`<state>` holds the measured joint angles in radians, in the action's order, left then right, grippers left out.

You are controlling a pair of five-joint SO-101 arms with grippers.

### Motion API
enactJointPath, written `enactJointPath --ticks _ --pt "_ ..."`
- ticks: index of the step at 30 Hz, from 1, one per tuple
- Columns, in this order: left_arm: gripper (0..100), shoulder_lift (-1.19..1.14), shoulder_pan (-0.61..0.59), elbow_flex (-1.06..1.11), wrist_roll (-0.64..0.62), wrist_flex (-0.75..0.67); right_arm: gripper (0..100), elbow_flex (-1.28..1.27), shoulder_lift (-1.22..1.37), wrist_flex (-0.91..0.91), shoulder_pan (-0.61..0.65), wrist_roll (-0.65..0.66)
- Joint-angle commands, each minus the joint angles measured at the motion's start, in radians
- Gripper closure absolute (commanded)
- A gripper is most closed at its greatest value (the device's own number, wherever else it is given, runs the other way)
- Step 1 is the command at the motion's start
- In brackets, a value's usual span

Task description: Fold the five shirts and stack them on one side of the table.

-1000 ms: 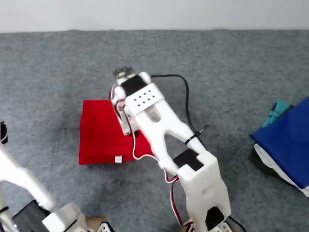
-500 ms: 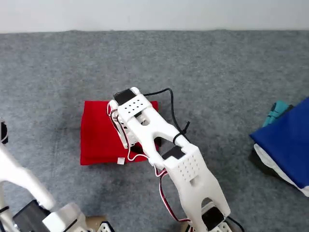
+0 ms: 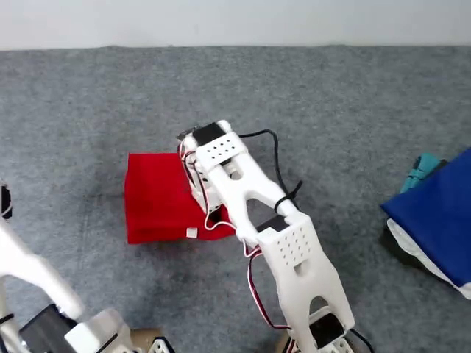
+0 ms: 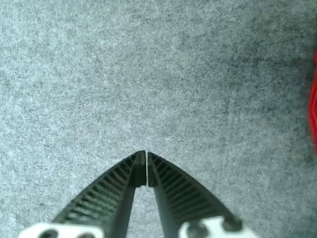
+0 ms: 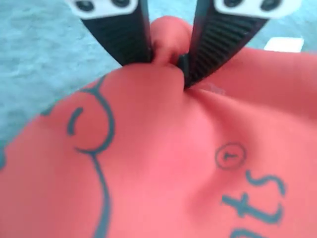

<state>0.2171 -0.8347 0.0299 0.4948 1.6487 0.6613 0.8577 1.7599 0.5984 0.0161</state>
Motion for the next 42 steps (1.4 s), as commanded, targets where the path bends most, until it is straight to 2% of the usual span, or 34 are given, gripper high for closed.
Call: enactJointPath --ticks 1,5,7,10,13,16,19,23,27,32,35,40,42 --pt "98 0.043 0.005 -0.012 0.003 0.002 98.8 -0.127 -0.148 0.038 -0.044 0.057" --pt "98 0.043 0.003 -0.012 0.005 0.017 98.8 -0.358 -0.315 0.035 -0.087 0.183" --pt "98 0.043 0.003 -0.012 0.003 0.021 98.8 -0.430 -0.389 0.033 -0.154 0.265" --pt "98 0.043 0.005 -0.012 0.003 0.032 98.8 -0.451 -0.461 0.033 -0.294 0.457" --pt "98 0.043 0.005 -0.012 0.003 0.046 98.8 -0.408 -0.464 0.033 -0.423 0.706" --pt "98 0.043 0.005 -0.012 0.003 0.069 98.8 -0.325 -0.417 0.033 -0.499 0.924" --pt "98 0.043 0.005 -0.012 0.003 0.078 98.8 -0.195 -0.341 0.031 -0.526 1.060" --pt "98 0.044 0.005 -0.012 0.003 0.100 98.8 0.040 -0.226 0.022 -0.507 1.171" --pt "98 0.064 0.005 -0.007 0.002 0.104 98.8 0.252 -0.108 0.024 -0.449 1.177" --pt "98 0.146 0.005 -0.004 0.006 0.103 98.6 0.407 -0.044 0.033 -0.437 1.086" --pt "98 0.170 0.005 0.007 0.008 0.103 93.0 0.436 -0.044 0.036 -0.452 1.043" --pt "98 0.189 0.005 0.036 0.008 0.104 76.8 0.453 -0.117 0.036 -0.503 0.824" --pt "98 0.201 0.005 0.053 0.008 0.104 74.9 0.451 -0.153 0.036 -0.516 0.724"
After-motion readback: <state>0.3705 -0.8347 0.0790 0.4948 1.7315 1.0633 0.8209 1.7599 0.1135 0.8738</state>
